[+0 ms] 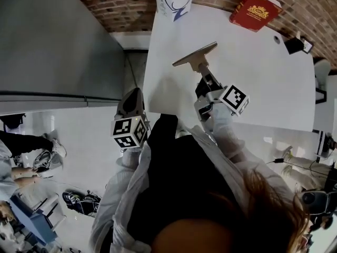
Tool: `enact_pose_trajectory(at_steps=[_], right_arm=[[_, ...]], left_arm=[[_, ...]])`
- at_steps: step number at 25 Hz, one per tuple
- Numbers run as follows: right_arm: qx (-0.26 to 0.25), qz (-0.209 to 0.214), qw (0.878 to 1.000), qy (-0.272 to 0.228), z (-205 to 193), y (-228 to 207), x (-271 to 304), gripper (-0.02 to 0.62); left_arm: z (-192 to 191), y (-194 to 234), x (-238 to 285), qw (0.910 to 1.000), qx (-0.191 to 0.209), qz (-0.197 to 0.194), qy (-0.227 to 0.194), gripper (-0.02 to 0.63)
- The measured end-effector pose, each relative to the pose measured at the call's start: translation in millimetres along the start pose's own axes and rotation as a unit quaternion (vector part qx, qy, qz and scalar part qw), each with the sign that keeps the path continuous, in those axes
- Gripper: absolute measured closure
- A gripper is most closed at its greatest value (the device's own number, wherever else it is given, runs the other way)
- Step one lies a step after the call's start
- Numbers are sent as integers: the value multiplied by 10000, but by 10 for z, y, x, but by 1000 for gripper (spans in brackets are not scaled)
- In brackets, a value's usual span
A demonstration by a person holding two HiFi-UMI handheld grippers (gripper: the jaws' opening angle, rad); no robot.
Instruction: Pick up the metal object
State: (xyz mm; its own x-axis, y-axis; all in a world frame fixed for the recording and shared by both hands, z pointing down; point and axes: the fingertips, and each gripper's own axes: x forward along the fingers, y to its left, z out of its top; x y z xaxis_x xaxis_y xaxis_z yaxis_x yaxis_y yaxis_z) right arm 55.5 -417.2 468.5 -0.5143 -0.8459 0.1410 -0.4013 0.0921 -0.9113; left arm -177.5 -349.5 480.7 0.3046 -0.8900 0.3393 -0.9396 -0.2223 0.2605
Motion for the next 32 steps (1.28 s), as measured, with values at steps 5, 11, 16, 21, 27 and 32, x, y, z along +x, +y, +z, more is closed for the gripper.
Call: enact_pose_trajectory(at_steps=[5,11,16,21,27,32], right_arm=[[-1117,-245,9934,82,-58,106,-454,581],[-2486,-365,9675,293,-225,197,-917,581],[-3613,-514,9289,637,-455,165,-1260,581],[-4223,-477,9019,778,-605,221,-1536,583],[-4480,-489,8879,923,-774,186,-1768,583],[-4548,-468,8842,953,-820,197,-1862,583]], left_arm=[[-26,-223,-276,9998,70,-52,-158,584],[-122,-406,-623,9995,126,-60,-283,584],[-218,-480,-923,9993,109,2,-352,584],[-274,-549,-1151,9989,97,47,-451,584],[-377,-654,-1335,9988,85,20,-491,584],[-400,-733,-1379,9986,106,-33,-512,584]])
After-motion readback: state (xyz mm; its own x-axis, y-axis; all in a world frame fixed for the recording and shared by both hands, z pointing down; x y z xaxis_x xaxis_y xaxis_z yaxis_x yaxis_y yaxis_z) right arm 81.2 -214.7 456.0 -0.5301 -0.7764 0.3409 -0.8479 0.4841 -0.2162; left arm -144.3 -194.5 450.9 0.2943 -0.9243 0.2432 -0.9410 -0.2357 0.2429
